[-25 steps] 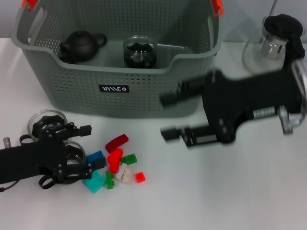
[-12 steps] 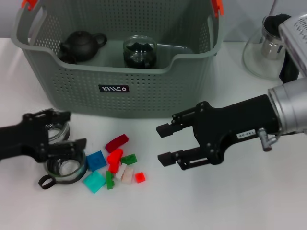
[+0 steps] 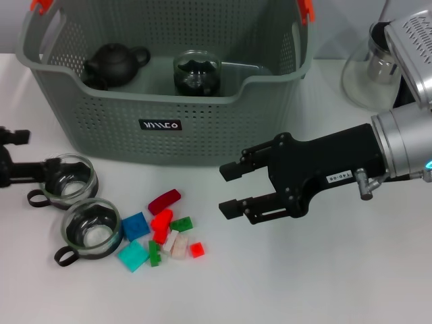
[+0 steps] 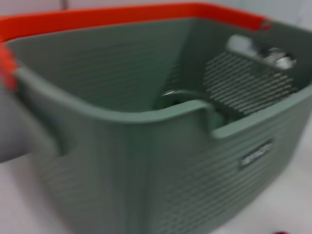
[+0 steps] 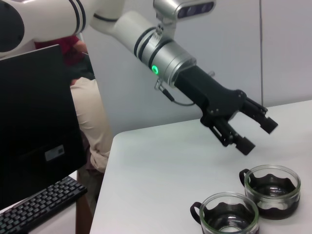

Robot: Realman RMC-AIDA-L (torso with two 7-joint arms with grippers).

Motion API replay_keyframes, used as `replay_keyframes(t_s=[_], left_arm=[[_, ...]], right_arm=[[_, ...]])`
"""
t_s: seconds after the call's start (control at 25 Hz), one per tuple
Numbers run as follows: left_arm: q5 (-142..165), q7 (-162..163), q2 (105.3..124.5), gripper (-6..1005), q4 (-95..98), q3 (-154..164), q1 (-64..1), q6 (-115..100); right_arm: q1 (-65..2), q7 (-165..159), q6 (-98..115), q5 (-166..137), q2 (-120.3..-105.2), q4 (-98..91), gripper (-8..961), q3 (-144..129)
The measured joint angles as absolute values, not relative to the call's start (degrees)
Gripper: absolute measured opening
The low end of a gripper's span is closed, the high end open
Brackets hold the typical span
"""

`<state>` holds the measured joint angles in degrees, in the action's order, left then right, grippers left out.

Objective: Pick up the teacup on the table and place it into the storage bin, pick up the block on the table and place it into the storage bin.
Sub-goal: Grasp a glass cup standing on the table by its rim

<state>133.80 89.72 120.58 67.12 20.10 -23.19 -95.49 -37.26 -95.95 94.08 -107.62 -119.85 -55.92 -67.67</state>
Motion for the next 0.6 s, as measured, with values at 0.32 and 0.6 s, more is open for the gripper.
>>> replay_keyframes(t_s=[0.32, 0.6], left_arm=[[148.60, 108.98, 120.05, 892, 74.34, 26.20, -28.19, -94.84], [157.64, 121.06, 119.74, 886, 74.47, 33.58, -32.25, -94.05]], right_arm=[[-38.36, -97.78, 93.07, -107.72, -119.82, -55.86, 625, -67.62], [-39.28, -98.26, 93.03, -107.95, -119.79, -55.81, 625, -67.96]])
